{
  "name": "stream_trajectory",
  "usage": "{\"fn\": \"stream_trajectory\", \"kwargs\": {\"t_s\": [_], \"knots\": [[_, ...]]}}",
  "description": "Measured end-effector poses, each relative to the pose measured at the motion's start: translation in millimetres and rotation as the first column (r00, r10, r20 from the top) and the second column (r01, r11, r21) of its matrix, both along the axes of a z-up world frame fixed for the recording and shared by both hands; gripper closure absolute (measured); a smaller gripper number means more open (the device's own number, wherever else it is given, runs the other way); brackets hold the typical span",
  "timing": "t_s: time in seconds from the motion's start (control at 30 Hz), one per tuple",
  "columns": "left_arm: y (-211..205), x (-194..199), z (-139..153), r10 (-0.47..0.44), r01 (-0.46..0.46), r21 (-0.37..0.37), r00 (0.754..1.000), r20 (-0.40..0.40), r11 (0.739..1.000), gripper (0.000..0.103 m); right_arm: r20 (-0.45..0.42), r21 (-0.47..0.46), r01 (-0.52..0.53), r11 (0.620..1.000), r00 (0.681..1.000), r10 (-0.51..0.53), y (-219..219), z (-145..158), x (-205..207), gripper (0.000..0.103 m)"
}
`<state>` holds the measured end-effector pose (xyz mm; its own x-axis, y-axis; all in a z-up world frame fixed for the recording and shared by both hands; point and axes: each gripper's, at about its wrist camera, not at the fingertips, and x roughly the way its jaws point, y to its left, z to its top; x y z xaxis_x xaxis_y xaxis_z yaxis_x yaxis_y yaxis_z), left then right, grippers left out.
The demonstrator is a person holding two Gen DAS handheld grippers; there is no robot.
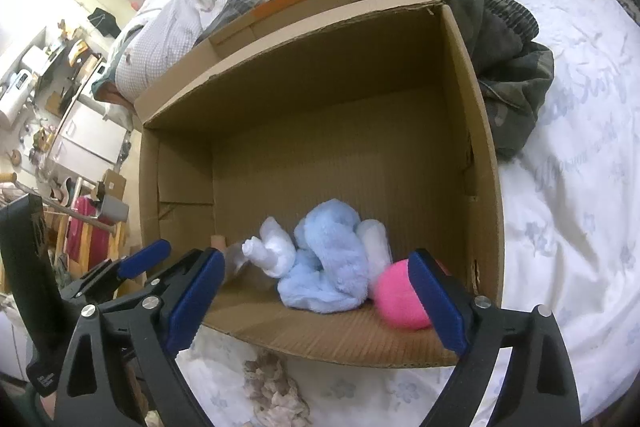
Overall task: Organize soft objects
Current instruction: 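Carry the plastic bag and pink heart into the box and release both, then withdraw both tools from the box toward the scrunchies on the bed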
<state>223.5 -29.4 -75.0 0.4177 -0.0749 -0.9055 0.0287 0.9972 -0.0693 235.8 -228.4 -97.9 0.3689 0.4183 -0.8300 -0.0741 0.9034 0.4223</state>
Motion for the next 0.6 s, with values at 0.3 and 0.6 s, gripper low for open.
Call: {"fn": "stream_trajectory", "kwargs": {"t_s": [0.3, 0.6], "knots": [[5, -3, 4, 0.015, -0.015, -0.008, 1.000, 0.010, 1.000, 0.045, 0.003, -0.004, -0.005, 1.000, 1.000, 0.005, 3, 2, 0, 0.004], [15, -19, 13, 0.040, -0.040, 0.008, 0.999, 0.028, 0.999, 0.044, 0.015, -0.001, 0.005, 1.000, 1.000, -0.005, 1, 7, -9, 0.004]]}}
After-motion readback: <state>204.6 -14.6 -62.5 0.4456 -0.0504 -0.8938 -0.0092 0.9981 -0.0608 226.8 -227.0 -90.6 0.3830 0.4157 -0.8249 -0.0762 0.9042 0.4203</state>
